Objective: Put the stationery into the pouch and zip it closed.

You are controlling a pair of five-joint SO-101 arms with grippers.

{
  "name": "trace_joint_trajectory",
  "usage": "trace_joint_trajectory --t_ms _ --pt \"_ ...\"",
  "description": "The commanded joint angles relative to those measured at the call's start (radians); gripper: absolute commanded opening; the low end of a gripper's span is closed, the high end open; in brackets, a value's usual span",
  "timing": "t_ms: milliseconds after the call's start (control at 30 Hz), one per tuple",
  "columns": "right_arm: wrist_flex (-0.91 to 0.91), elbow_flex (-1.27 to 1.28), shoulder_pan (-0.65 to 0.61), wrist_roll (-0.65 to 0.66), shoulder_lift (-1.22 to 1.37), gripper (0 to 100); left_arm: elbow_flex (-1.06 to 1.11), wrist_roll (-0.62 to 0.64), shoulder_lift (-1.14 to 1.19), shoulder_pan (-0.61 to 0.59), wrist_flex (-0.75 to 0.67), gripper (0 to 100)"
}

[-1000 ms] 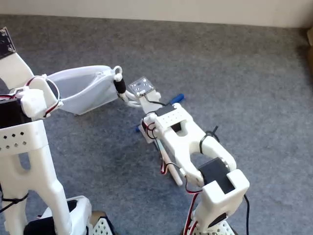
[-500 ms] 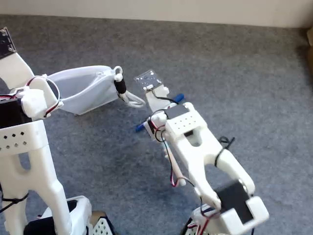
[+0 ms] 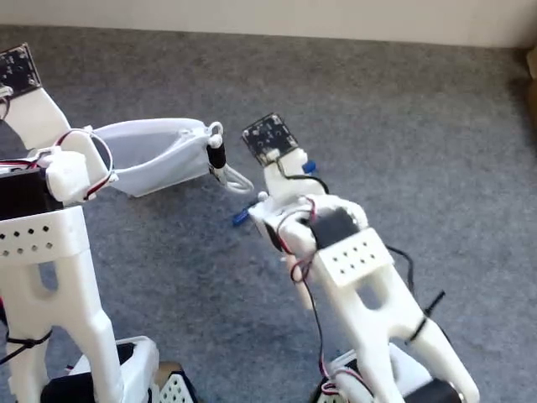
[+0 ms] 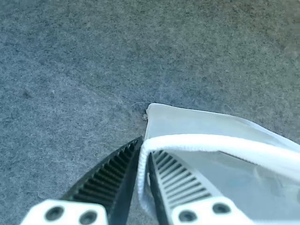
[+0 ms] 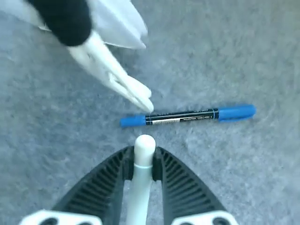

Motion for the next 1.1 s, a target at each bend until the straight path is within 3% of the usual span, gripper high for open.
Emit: trace_joint_trajectory --t_ms 0,267,633,800,1067 --pt "0.002 0.007 -0.012 0.003 -0.157 0.4 0.001 -0.021 -0.018 0.045 -0.012 1" --pt "0.002 0.018 -0.012 -0.152 -0.401 0.4 0.001 -0.021 -0.018 0.05 -0.012 1" --pt "-0.038 0.012 -0.166 -0.229 -0.547 0.4 0.002 -0.021 -0.018 0.048 -0.012 1" --pt "-0.151 0.019 -0.186 -0.229 -0.568 0.4 0.002 -0.021 -0.018 0.047 -0.012 1" --pt "-0.154 0.012 -0.213 -0.23 -0.57 0.4 0.002 -0.021 -0.018 0.045 -0.014 1"
